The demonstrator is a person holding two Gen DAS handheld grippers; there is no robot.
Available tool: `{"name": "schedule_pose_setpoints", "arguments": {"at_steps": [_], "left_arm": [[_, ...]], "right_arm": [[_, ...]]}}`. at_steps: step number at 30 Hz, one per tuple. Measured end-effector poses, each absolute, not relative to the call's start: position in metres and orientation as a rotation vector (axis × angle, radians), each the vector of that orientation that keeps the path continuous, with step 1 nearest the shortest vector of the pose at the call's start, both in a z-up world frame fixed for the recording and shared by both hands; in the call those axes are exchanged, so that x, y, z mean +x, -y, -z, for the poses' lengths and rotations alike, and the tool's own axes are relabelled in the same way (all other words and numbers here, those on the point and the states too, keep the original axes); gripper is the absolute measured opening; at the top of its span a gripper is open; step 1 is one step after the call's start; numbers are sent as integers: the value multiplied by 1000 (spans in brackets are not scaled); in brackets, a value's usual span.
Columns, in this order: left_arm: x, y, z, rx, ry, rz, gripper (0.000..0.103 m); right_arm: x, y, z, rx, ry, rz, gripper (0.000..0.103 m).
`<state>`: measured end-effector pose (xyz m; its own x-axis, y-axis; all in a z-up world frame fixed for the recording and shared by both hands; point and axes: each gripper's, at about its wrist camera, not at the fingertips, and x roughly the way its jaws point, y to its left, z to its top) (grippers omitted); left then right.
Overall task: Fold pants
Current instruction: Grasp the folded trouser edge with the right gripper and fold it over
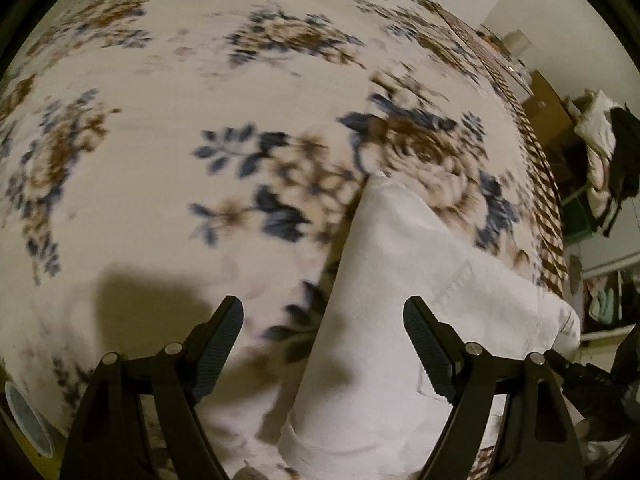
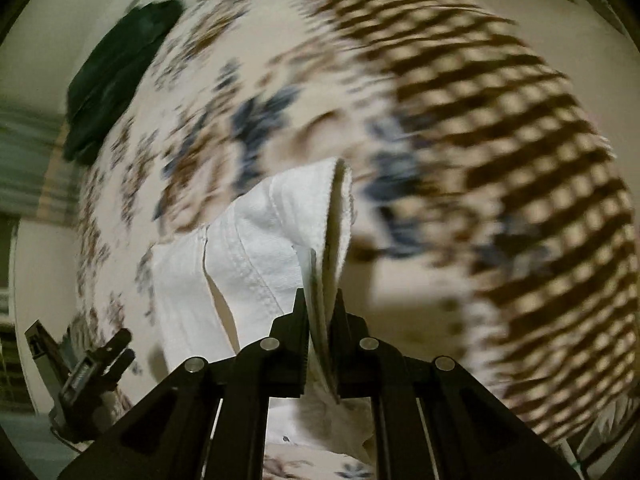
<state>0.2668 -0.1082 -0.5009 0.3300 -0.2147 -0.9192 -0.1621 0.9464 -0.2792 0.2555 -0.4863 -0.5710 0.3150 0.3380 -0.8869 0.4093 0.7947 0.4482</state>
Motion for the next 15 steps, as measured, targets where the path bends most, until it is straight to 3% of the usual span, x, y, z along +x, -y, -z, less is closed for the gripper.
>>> {"name": "schedule_pose_setpoints", "arguments": {"at_steps": [13, 14, 15], "left_arm": [[348, 150, 556, -411, -1349, 129, 81], [353, 150, 561, -431, -1348, 146, 76], [357, 148, 565, -451, -1335, 164, 52]], "right_arm": [[261, 524, 630, 697, -1338, 125, 13], [259, 528, 638, 725, -1349, 130, 13], [257, 533, 644, 771, -1345, 137, 13]]}}
